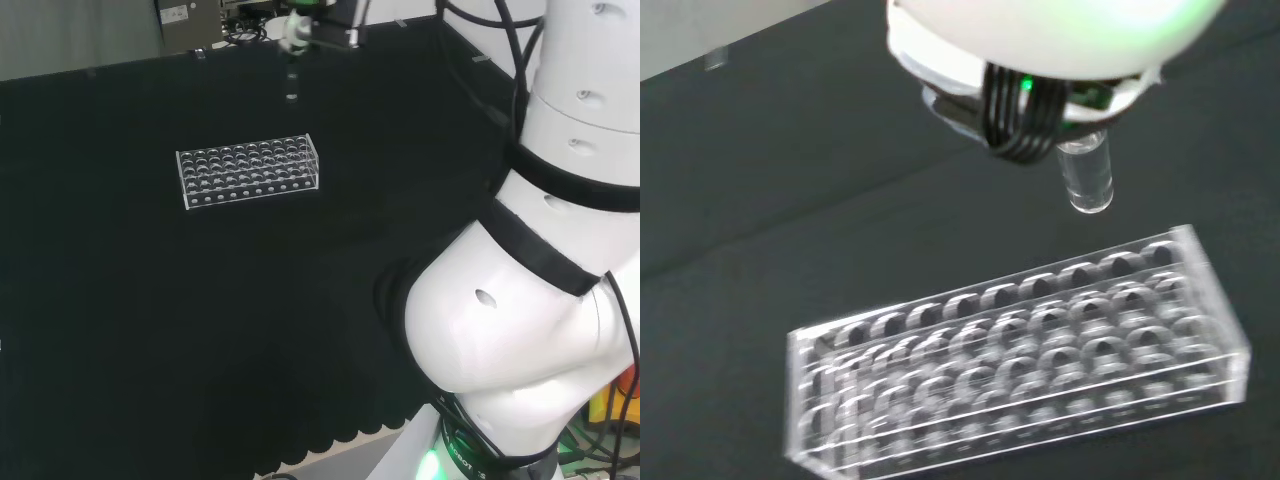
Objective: Shake the test tube.
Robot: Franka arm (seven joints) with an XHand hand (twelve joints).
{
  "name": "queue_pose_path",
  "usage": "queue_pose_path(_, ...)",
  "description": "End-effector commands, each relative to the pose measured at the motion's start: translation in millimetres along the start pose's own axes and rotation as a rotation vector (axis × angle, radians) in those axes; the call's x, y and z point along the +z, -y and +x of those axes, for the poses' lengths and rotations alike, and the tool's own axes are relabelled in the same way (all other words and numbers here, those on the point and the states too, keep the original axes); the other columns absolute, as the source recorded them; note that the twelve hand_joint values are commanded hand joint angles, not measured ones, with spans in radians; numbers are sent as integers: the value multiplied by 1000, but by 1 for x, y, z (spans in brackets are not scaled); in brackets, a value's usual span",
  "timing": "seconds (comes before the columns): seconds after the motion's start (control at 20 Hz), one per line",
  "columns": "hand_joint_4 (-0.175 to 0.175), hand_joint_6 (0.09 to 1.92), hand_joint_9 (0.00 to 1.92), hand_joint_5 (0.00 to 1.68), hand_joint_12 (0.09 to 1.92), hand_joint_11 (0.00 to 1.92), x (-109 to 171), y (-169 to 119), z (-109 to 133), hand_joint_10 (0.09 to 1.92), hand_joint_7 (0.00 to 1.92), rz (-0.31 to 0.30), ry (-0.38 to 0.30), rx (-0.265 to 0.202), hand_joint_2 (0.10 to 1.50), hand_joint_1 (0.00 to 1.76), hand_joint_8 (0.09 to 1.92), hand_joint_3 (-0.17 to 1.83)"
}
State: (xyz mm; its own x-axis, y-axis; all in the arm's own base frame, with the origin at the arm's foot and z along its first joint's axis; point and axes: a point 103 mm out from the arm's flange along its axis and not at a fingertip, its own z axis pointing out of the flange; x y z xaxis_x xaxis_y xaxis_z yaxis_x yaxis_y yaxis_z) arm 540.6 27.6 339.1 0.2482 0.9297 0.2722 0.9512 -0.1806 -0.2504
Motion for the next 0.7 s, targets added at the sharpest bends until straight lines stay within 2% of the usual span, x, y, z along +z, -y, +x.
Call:
queue_pose_path(0.05, -175, 608, 1318, 1292, 900, 1202, 25, 9, 81, 571, 1365, 72, -44, -138, 587, 1435, 670, 717)
queue_pose_path(0.25, -175, 608, 1318, 1292, 900, 1202, 31, 15, 110, 571, 1364, 94, -62, -193, 586, 1435, 670, 717)
queue_pose_path(0.4, -175, 608, 1319, 1292, 900, 1202, 32, 16, 117, 571, 1364, 98, -66, -208, 586, 1434, 670, 717)
queue_pose_path(0.55, -175, 608, 1319, 1292, 900, 1202, 29, 13, 103, 571, 1364, 90, -56, -189, 586, 1435, 670, 717)
queue_pose_path(0.7, -175, 608, 1318, 1292, 900, 1202, 24, 9, 76, 571, 1364, 74, -31, -138, 586, 1435, 670, 717)
